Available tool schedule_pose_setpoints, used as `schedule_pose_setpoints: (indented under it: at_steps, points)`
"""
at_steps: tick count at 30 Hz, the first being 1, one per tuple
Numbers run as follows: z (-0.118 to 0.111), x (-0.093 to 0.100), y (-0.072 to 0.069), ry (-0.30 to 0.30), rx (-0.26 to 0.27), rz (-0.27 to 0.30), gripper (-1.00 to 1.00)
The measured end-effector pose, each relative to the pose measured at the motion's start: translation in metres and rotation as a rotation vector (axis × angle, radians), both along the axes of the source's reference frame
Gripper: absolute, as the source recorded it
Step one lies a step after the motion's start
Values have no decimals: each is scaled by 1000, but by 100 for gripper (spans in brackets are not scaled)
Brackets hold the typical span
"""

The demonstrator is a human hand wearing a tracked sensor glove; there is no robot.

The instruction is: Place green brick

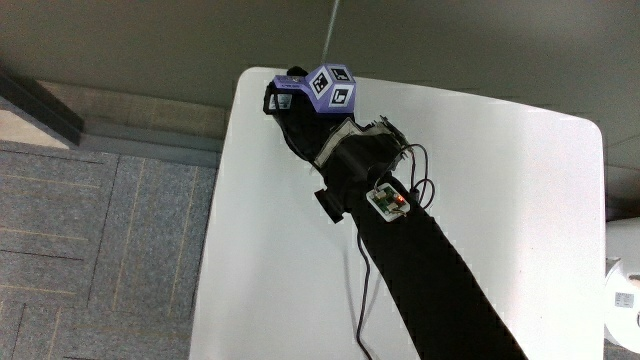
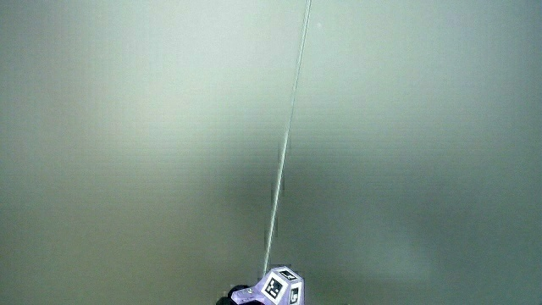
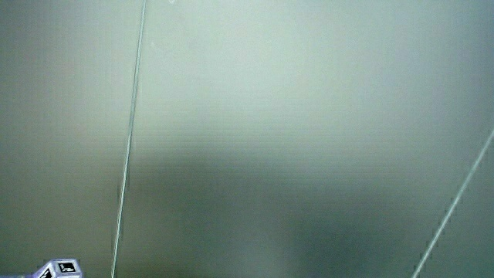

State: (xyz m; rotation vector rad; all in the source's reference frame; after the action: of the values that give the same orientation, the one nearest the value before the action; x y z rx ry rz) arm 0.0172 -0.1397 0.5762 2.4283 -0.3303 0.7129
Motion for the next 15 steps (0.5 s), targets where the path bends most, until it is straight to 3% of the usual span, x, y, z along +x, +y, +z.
schedule_pose_setpoints:
  at_steps: [1, 7, 12, 15]
  points:
    - [1, 0, 0, -17, -25, -34, -54]
    - [12, 3, 2, 40, -39, -37, -79]
    - [11, 11, 5, 48, -8, -19, -100]
    - [8, 14, 5, 52, 12, -10, -100]
